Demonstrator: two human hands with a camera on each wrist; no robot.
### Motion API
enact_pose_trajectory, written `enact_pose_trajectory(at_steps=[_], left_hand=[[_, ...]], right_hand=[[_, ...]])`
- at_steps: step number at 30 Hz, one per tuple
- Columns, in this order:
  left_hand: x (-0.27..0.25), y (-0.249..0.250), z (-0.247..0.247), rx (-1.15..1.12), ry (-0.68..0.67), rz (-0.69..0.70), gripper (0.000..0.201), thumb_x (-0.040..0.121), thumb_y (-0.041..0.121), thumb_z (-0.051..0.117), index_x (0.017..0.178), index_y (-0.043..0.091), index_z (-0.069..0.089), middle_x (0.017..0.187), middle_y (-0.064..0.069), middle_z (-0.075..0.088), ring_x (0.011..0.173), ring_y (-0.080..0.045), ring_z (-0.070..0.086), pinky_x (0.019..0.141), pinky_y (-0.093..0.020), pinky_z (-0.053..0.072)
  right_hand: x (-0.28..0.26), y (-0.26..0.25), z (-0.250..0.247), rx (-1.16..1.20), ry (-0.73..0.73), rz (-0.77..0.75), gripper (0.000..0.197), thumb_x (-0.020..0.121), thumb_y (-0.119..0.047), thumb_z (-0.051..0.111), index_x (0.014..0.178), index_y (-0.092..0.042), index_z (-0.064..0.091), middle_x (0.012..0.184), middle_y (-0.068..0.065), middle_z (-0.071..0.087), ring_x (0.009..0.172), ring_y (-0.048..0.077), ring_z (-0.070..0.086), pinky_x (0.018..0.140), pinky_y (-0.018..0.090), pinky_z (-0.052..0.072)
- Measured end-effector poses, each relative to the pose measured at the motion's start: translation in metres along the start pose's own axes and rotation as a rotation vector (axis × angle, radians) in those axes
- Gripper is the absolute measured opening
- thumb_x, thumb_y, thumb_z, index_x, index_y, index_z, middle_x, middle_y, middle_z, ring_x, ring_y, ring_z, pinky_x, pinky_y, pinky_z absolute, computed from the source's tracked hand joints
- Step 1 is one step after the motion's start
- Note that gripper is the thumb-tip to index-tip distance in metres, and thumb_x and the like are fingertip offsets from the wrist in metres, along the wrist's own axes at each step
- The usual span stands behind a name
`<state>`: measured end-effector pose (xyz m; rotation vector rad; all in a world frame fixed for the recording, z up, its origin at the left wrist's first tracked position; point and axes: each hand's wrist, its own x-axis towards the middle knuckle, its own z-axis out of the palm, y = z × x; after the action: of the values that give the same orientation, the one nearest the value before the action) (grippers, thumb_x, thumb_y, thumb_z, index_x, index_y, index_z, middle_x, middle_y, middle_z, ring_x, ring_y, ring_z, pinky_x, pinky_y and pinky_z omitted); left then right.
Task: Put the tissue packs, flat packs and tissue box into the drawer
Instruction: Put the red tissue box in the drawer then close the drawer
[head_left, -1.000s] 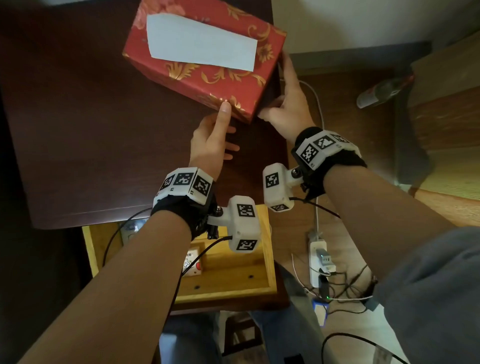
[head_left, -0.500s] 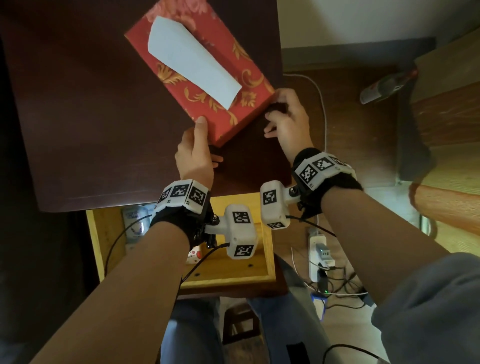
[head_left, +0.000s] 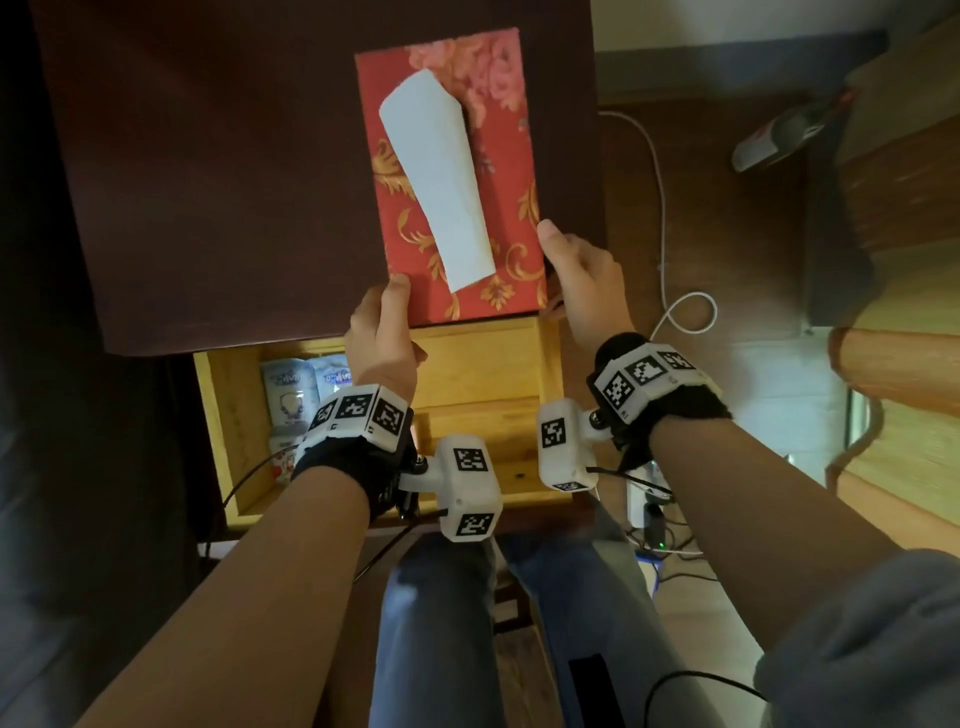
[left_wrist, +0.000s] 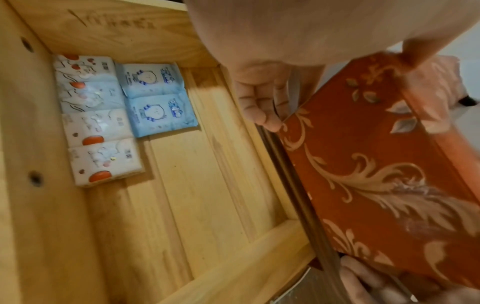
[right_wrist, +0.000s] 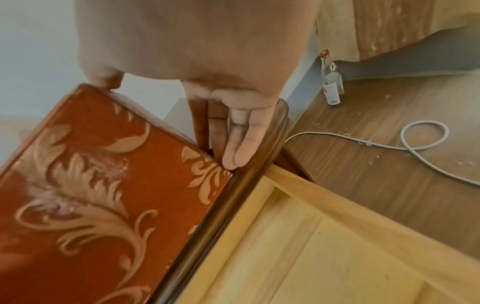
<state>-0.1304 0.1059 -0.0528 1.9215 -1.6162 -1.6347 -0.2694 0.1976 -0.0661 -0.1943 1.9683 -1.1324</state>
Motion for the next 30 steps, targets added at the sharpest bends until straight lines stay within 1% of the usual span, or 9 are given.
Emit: enact_pose_trajectory(at_steps=[4,8,12,14,17,20,23,25,30], left_hand=[[-0.011,-0.020,-0.015,-0.007,-0.044,-0.042,0.023,0.074,0.054,0.036,0.073,0.035,0.050,0.086,-0.002,0.054,0.059,-0.024,0.051,0.044,-0.024,0.039],[-0.026,-0.044,-0.028,-0.010,-0.148,-0.044,0.028,0.074,0.055,0.038,0.078,0.031,0.052,0.079,0.005,0.054,0.053,-0.020,0.051,0.055,-0.030,0.042],[-0.037,-0.069,-0.043,-0.008,-0.241,-0.061,0.046,0.073,0.055,0.041,0.098,0.020,0.055,0.083,0.008,0.055,0.048,-0.014,0.052,0.058,-0.031,0.046],[-0.042,-0.077,-0.052,0.018,-0.306,-0.066,0.049,0.076,0.054,0.043,0.106,0.017,0.053,0.087,0.006,0.057,0.058,-0.014,0.056,0.064,-0.035,0.049],[-0.050,-0.093,-0.062,-0.009,-0.356,-0.056,0.065,0.077,0.056,0.052,0.127,0.016,0.042,0.111,0.000,0.061,0.092,-0.012,0.061,0.082,-0.033,0.050],[-0.058,-0.102,-0.059,-0.034,-0.359,-0.034,0.080,0.068,0.060,0.063,0.132,0.020,0.036,0.121,0.000,0.062,0.107,-0.016,0.062,0.095,-0.037,0.050],[-0.064,-0.104,-0.051,0.024,-0.326,0.018,0.078,0.067,0.050,0.067,0.130,0.016,0.037,0.111,0.000,0.064,0.097,-0.017,0.066,0.080,-0.031,0.056],[-0.067,-0.106,-0.046,0.122,-0.277,0.062,0.076,0.068,0.044,0.071,0.130,0.016,0.037,0.104,0.004,0.062,0.089,-0.008,0.062,0.076,-0.024,0.051],[-0.081,-0.123,-0.039,0.296,-0.251,0.003,0.079,0.063,0.045,0.075,0.129,0.021,0.039,0.107,0.005,0.060,0.093,-0.013,0.058,0.085,-0.031,0.047]], right_hand=[[-0.029,0.015,0.011,0.007,0.002,0.026,0.044,0.082,-0.057,0.053,0.075,-0.015,0.063,0.084,0.020,0.069,0.081,0.032,0.067,0.086,0.047,0.054],[-0.055,0.031,0.025,0.175,0.058,0.162,0.035,0.076,-0.052,0.064,0.088,-0.020,0.059,0.101,0.007,0.067,0.096,0.021,0.065,0.093,0.046,0.053],[-0.078,0.048,0.031,0.435,-0.033,0.287,0.041,0.075,-0.038,0.070,0.104,-0.015,0.052,0.106,0.004,0.066,0.105,0.022,0.064,0.096,0.046,0.052],[-0.089,0.060,0.029,0.466,-0.086,0.308,0.058,0.069,-0.040,0.070,0.117,-0.014,0.051,0.118,0.008,0.065,0.111,0.024,0.063,0.096,0.043,0.052],[-0.106,0.079,0.032,0.505,-0.148,0.344,0.071,0.068,-0.037,0.070,0.130,-0.014,0.045,0.128,0.011,0.060,0.116,0.025,0.060,0.097,0.043,0.051],[-0.121,0.097,0.034,0.523,-0.197,0.370,0.078,0.063,-0.038,0.073,0.132,-0.015,0.045,0.130,0.010,0.059,0.119,0.027,0.057,0.099,0.044,0.049],[-0.135,0.114,0.031,0.581,-0.246,0.390,0.060,0.072,-0.022,0.066,0.129,-0.012,0.049,0.119,0.007,0.062,0.114,0.026,0.058,0.102,0.043,0.046],[-0.142,0.124,0.027,0.572,-0.292,0.399,0.058,0.072,-0.018,0.063,0.127,-0.012,0.049,0.115,0.006,0.063,0.111,0.025,0.059,0.101,0.043,0.047],[-0.156,0.145,0.018,0.527,-0.319,0.466,0.044,0.076,-0.016,0.065,0.118,-0.018,0.052,0.113,0.004,0.064,0.106,0.020,0.061,0.086,0.034,0.053]])
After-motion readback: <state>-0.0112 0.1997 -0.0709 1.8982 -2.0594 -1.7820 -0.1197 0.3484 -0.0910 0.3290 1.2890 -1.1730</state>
